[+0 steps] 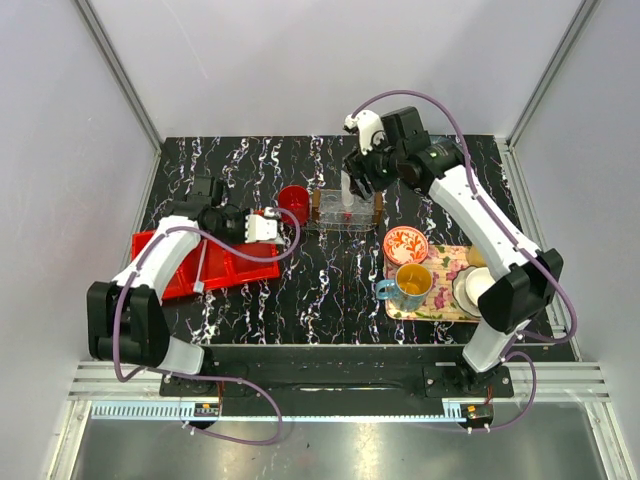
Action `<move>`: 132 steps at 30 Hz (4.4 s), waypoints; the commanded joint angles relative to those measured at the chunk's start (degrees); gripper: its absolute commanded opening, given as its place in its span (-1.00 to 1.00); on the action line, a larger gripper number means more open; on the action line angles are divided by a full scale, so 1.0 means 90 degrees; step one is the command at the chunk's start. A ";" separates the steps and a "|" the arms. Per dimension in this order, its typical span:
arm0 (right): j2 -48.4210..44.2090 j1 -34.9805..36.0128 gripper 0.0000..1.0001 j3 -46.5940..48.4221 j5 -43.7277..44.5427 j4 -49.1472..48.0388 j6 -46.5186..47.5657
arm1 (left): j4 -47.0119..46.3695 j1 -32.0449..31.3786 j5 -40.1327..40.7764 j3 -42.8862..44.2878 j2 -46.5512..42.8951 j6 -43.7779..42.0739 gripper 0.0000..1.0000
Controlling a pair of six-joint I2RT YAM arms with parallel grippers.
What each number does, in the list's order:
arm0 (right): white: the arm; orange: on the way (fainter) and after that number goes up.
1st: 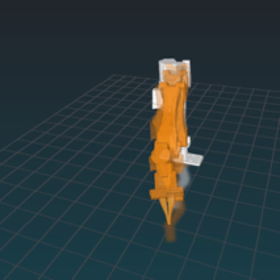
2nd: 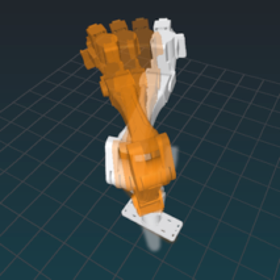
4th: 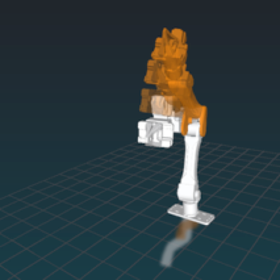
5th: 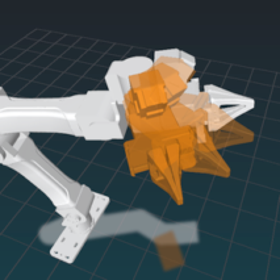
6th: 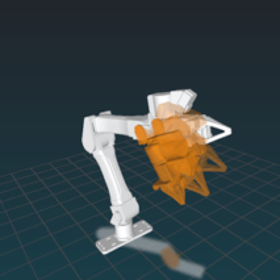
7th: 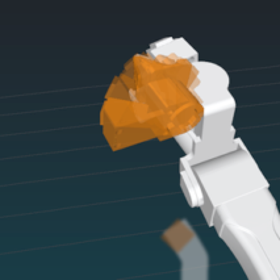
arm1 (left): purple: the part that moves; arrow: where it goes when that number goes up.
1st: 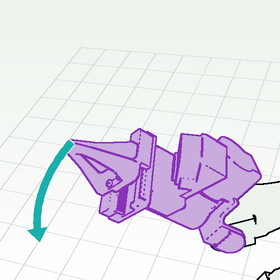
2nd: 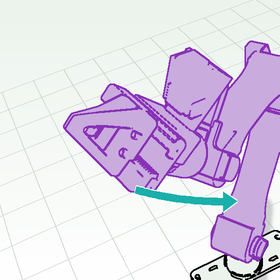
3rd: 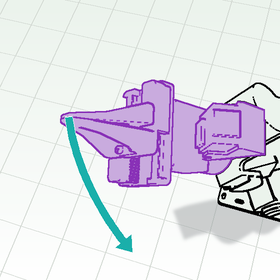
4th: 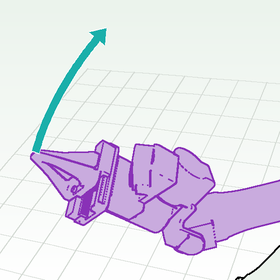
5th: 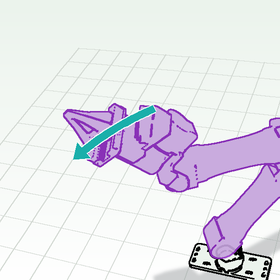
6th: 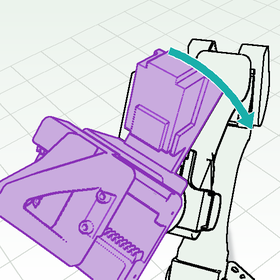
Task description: Prepare toiletry sets of a toothbrush and toothpaste on the tray
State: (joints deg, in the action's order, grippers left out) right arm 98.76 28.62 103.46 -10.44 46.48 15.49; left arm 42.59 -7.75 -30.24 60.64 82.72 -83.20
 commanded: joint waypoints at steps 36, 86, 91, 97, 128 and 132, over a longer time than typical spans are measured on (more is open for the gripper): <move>0.0413 0.0960 0.38 0.1503 -0.3206 -0.0027 -0.0754 | -0.0083 -0.1405 -0.0839 0.2041 -0.0714 0.5865 -1.00; 0.0579 0.1058 0.03 0.1415 -0.3293 -0.0252 -0.0832 | -0.0396 -0.1502 -0.1367 0.1817 -0.0831 0.6266 -1.00; 0.0657 0.1058 -0.20 0.1444 -0.3342 -0.0262 -0.0861 | -0.0445 -0.1512 -0.1435 0.1758 -0.0861 0.6295 -1.00; 0.0658 0.1058 -0.80 0.1434 -0.3391 -0.0242 -0.0832 | -0.0464 -0.1522 -0.1454 0.1661 -0.0890 0.6266 -1.00; 0.0482 0.0697 -1.00 0.2303 0.0300 0.0490 -0.0324 | -0.0777 -0.1376 -0.0586 0.1094 -0.1281 0.5983 0.57; 0.0530 0.0414 -1.00 0.2508 0.0359 0.0685 -0.0314 | -0.0777 -0.1336 -0.0527 0.1016 -0.1310 0.5895 0.57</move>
State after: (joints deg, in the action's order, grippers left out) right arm 104.64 34.87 121.93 -10.50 52.51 12.21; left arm 38.33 -20.32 -36.16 70.57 73.01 -28.71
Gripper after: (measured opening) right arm 0.029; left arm 0.781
